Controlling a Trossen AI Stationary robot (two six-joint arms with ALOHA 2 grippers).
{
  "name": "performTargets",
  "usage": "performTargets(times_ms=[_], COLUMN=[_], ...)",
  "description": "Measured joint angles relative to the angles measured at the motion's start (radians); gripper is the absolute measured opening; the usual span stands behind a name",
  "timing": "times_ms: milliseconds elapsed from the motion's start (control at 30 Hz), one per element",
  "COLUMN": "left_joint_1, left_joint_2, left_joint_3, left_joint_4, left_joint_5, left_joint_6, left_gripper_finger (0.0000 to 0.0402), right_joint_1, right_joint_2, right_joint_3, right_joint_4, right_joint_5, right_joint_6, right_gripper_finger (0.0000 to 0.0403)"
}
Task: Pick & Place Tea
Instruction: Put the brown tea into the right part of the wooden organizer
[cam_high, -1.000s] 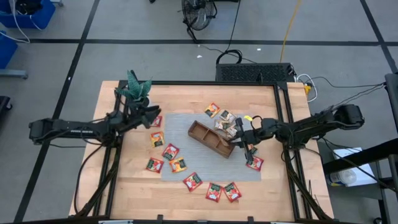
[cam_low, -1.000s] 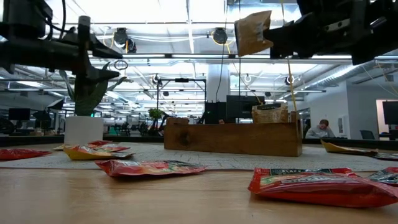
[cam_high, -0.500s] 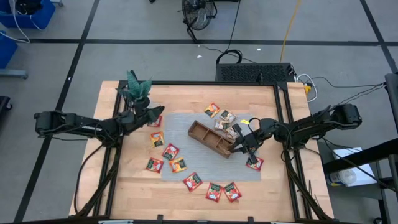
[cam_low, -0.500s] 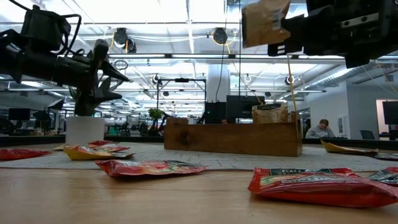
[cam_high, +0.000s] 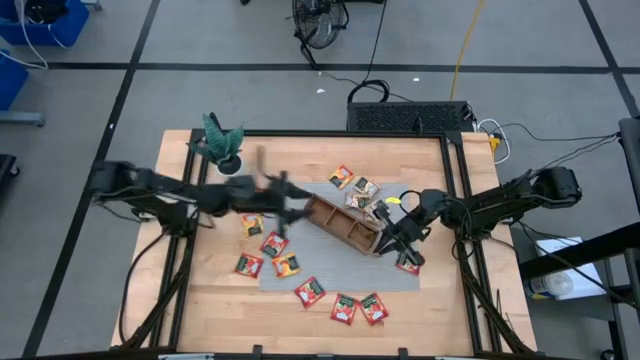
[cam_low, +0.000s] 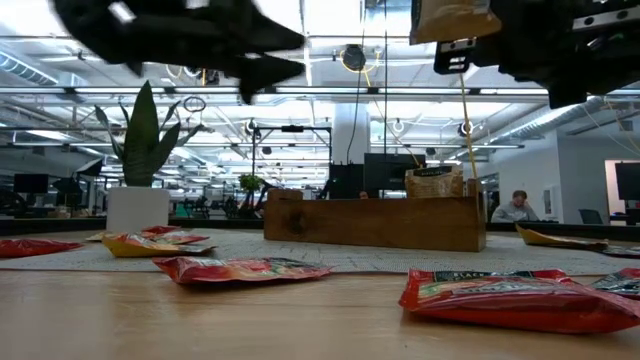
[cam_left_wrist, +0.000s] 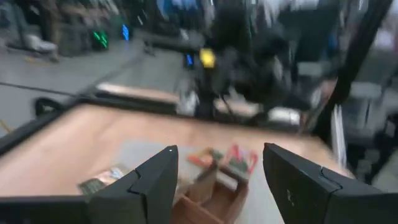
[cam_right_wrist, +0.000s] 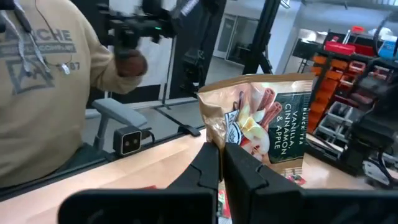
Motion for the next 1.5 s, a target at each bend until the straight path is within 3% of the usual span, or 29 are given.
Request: performTargets(times_ms=[133, 267, 567, 767, 1000, 1167, 1500], left_joint_1=[-0.03, -0.05, -0.063, -0.08, -0.031, -0.02, -0.02], left_joint_2=[0.184, 0.246, 0.258, 0.357, 0.429, 0.485, 0.467], left_joint_3=[0.177, 0.279, 0.302, 0.321, 0.387, 0.439, 0.448], left_joint_4=[-0.017, -0.019, -0.009, 0.124, 0.125, 0.116, 0.103], left_joint_5=[0.165, 0.319, 0.337, 0.339, 0.338, 0.402, 0.448], left_joint_6=[0.128, 0.209, 0.183, 0.167, 0.095, 0.073, 0.084], left_gripper_finger=[0.0234, 0.0234, 0.0234, 0.0234, 0.0234, 0.0234, 0.0234], right_joint_1=[-0.001, -0.001, -0.002, -0.003, -0.003, -0.002, -0.002], right_joint_2=[0.0, 0.0, 0.0, 0.0, 0.0, 0.0, 0.0], right_joint_3=[0.0, 0.0, 0.0, 0.001, 0.001, 0.001, 0.001], right_joint_4=[-0.006, -0.005, 0.0, 0.0, -0.001, -0.002, -0.016], right_joint_5=[0.003, 0.003, 0.006, 0.065, 0.081, 0.081, 0.081], right_joint_6=[0.027, 0.055, 0.04, 0.027, 0.037, 0.046, 0.049], right_gripper_finger=[0.0, 0.0, 0.0, 0.0, 0.0, 0.0, 0.0])
